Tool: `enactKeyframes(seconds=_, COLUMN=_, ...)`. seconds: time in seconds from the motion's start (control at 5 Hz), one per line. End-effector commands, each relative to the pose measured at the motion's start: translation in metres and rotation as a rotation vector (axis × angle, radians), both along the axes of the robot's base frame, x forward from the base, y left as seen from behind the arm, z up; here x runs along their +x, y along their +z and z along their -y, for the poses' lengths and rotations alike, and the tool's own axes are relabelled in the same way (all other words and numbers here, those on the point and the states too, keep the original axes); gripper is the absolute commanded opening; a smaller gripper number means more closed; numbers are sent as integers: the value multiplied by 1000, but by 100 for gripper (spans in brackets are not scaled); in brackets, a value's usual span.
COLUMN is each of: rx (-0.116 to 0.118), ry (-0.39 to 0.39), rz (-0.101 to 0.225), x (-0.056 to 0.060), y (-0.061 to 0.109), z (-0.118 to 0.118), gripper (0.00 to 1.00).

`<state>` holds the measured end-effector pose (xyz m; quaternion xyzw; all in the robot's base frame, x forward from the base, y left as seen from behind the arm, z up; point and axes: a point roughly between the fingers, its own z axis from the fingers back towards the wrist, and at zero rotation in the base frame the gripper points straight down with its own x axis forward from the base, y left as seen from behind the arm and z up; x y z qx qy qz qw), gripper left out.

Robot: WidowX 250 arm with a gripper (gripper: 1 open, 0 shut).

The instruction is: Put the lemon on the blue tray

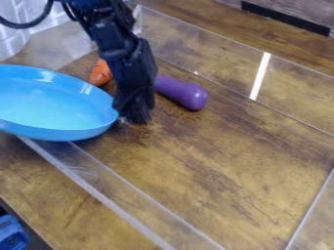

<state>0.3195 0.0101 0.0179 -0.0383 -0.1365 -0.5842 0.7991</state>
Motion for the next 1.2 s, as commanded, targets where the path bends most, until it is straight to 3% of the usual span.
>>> enactKeyframes(seconds=0.0, rx=-14, ry=-102, rz=5, x=-15, y=4, z=33, gripper=0)
enactKeyframes(seconds=0.2, rx=-26, ry=-119, rz=6, x=-10, y=4, z=53, gripper=100)
enactKeyframes(seconds=0.6, rx=-50, ry=-158, rz=22, x=-5, y=13, z=87, gripper=100)
enactKeyframes(seconds=1.0, rx=-57, ry=-155, rz=30, x=-10, y=22, z=90, gripper=100)
